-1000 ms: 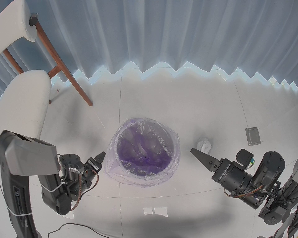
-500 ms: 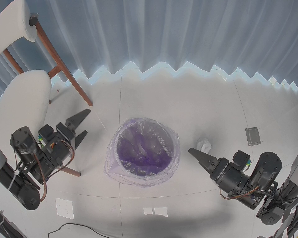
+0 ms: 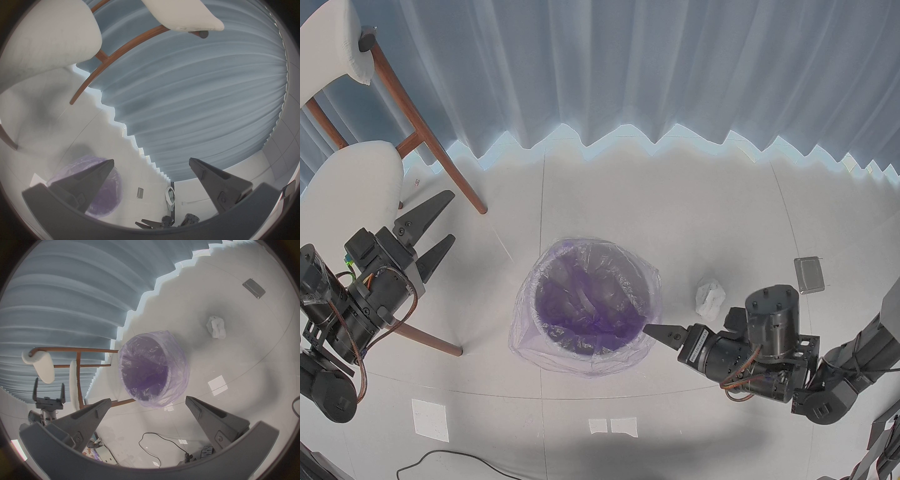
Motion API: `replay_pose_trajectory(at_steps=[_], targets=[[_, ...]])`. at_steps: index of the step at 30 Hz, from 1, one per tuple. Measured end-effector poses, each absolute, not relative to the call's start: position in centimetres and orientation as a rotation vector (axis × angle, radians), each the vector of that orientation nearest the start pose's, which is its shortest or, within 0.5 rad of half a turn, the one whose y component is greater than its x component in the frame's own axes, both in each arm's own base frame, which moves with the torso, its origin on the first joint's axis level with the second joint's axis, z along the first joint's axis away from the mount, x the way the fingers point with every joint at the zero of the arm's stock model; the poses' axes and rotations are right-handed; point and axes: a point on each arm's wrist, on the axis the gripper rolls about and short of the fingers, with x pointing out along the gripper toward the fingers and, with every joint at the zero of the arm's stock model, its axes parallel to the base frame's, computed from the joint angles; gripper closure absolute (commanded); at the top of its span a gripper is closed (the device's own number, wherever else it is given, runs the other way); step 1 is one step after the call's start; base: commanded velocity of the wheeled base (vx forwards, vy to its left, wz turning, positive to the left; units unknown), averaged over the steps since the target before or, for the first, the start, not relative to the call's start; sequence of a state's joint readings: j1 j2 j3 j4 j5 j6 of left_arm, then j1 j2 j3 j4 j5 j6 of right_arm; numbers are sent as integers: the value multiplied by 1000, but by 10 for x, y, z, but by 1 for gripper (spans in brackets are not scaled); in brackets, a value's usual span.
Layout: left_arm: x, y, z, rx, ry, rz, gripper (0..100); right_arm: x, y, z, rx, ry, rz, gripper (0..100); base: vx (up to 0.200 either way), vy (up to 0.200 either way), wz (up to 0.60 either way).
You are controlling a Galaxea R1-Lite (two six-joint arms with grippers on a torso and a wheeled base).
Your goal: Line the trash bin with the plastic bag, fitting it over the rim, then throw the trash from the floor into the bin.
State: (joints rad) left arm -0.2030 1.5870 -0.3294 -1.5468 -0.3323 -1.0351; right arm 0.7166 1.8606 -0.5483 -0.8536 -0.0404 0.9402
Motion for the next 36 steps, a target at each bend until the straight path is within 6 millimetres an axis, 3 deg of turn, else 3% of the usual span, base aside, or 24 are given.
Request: replay_pose_trajectory(at_steps=[5,17,28,36], targets=[[217,-45,187,-960,10,-648,0,239,206,93,677,713,400,0,80,0,0],[205,-37,191,-932,5,-679,0,260,222,50,523,759,342,0,167,0,0],[194,-57,199,-898,21,-818,0,288,245,29,417,799,277,0,0,0,0],[188,-71,194,-827,18,-836,0,308,257,2,356,801,217,0,0,0,0]])
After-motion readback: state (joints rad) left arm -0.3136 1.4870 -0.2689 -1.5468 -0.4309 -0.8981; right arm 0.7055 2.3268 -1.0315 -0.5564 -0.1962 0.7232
